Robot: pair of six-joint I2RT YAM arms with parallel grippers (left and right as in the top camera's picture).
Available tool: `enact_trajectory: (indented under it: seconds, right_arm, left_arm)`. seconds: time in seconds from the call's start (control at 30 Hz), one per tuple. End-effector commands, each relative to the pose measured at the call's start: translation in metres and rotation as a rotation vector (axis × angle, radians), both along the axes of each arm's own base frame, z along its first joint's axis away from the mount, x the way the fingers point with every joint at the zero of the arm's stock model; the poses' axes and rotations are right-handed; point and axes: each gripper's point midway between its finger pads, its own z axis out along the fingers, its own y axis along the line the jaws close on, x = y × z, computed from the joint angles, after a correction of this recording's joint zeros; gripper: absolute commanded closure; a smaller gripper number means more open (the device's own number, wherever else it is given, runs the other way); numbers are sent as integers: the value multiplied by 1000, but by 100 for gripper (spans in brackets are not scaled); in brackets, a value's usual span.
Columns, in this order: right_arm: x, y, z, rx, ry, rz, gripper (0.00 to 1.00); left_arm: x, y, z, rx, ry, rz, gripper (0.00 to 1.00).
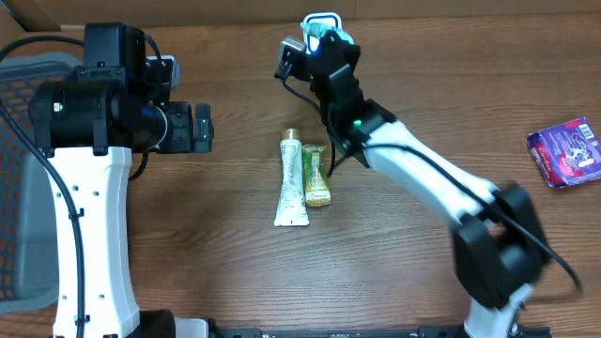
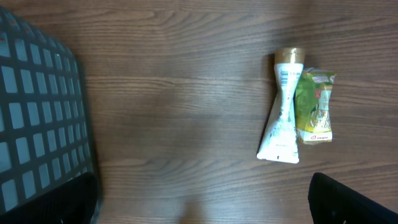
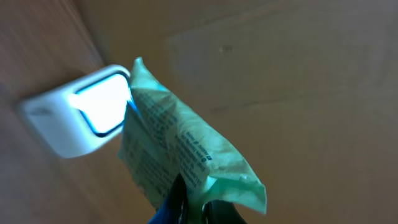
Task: Scan the item barcode
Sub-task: 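Carry the mint-green packet right and release it near the purple package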
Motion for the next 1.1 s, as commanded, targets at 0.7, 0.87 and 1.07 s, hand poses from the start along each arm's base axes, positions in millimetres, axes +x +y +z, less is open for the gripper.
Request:
enact_trajectory:
  seconds: [0.7,0.87,1.07]
  right_arm:
    - [-65,-201,-113,1332,957,-710,96]
    - [-66,-268,-162,1399,960,-913,96]
    - [-75,-339,-199,1520,920,-1127,96]
  left_arm:
    - [2,0,-1,3,2,-19,0]
    - [2,0,-1,3,2,-19,1]
    - [2,0,-1,3,2,-19,0]
